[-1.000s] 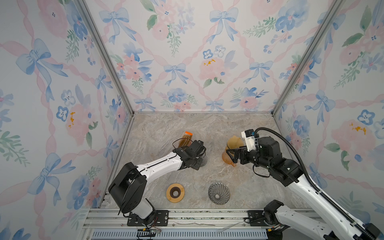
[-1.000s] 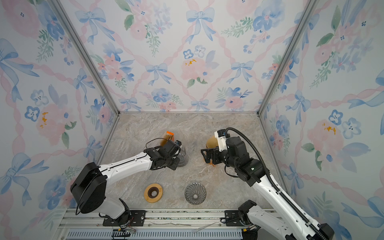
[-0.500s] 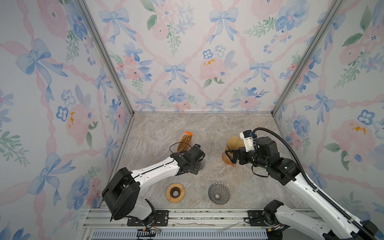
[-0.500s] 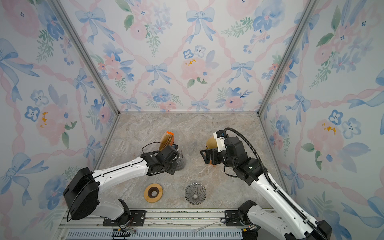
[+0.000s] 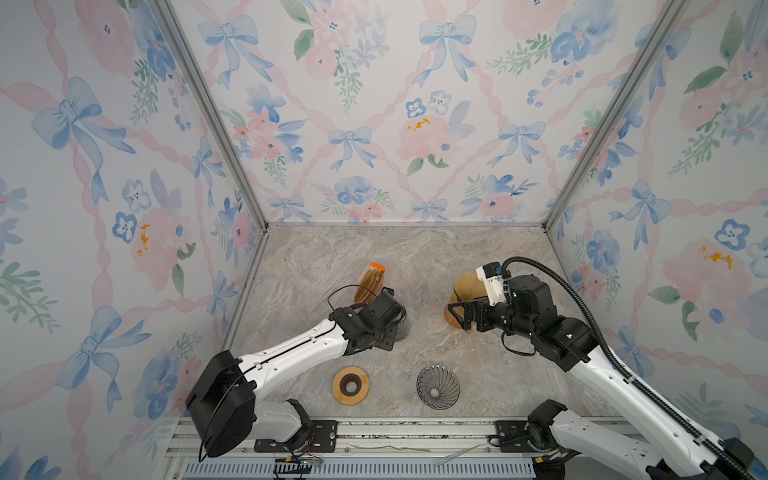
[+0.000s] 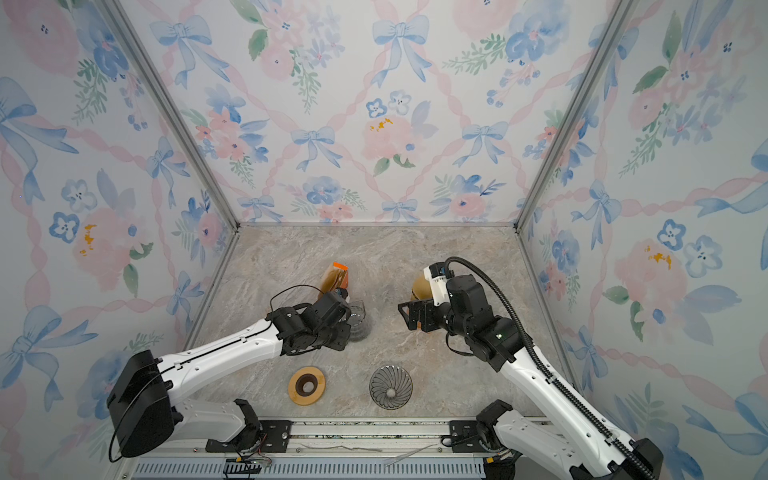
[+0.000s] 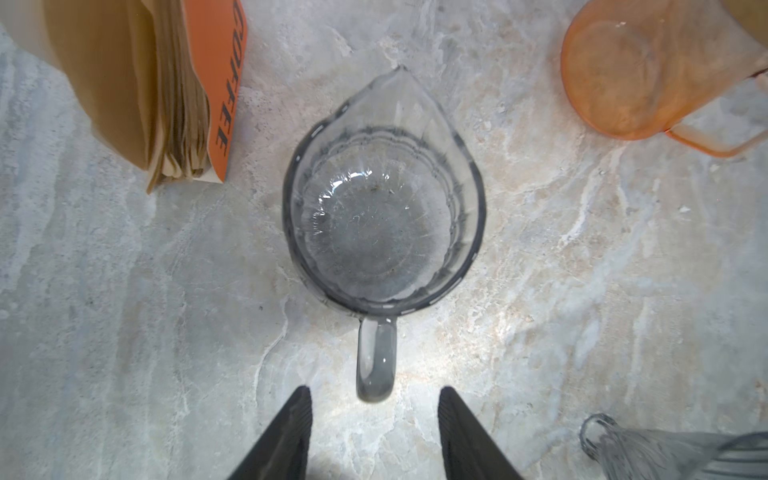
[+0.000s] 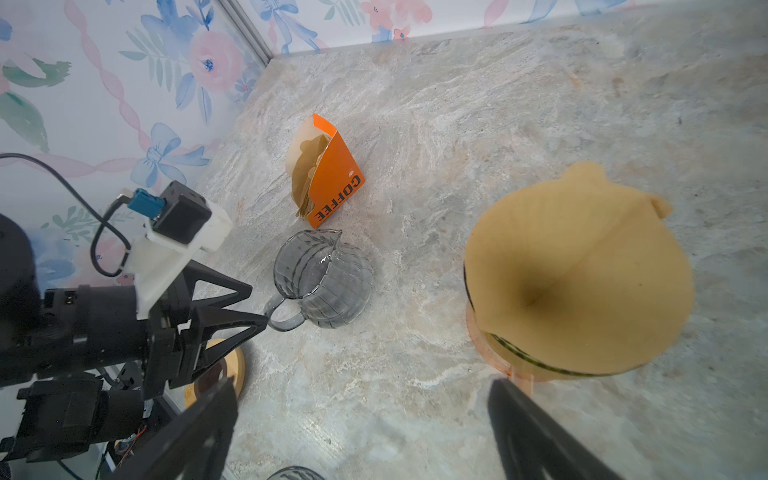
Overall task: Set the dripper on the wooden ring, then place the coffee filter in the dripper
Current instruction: 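Release the pitcher and move the left gripper down to the bamboo ring, then grasp the bamboo ring through its hole with the left gripper and lift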
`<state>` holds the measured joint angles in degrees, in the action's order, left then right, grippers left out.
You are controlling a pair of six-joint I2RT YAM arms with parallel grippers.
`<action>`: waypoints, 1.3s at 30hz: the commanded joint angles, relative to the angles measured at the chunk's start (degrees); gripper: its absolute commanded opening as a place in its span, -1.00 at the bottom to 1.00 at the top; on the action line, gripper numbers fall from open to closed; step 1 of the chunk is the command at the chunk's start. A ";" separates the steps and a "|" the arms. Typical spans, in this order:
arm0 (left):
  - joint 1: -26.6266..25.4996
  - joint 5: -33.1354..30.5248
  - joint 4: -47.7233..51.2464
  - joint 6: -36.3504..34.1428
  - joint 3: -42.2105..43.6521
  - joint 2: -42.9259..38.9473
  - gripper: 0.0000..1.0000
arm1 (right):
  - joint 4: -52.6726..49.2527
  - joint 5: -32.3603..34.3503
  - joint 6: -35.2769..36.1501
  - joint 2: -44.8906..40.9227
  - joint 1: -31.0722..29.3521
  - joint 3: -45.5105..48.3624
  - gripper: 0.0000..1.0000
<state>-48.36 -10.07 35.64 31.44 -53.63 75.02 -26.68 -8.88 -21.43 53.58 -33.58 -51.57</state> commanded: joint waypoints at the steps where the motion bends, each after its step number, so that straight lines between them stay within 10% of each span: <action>1: -0.09 -0.10 6.14 3.36 1.11 -3.00 0.04 | 1.20 -0.96 0.91 -0.61 -1.34 0.49 0.93; 23: 2.63 5.29 22.27 26.83 16.79 -16.69 0.11 | 3.73 0.51 -1.42 2.88 -5.48 0.23 0.92; 39: 3.94 4.36 21.84 28.83 19.25 -12.33 0.24 | 4.57 1.11 -1.91 1.36 -5.88 2.40 0.93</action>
<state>-44.99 -5.10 56.49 60.20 -35.05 61.21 -23.09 -8.43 -22.81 56.10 -38.81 -50.02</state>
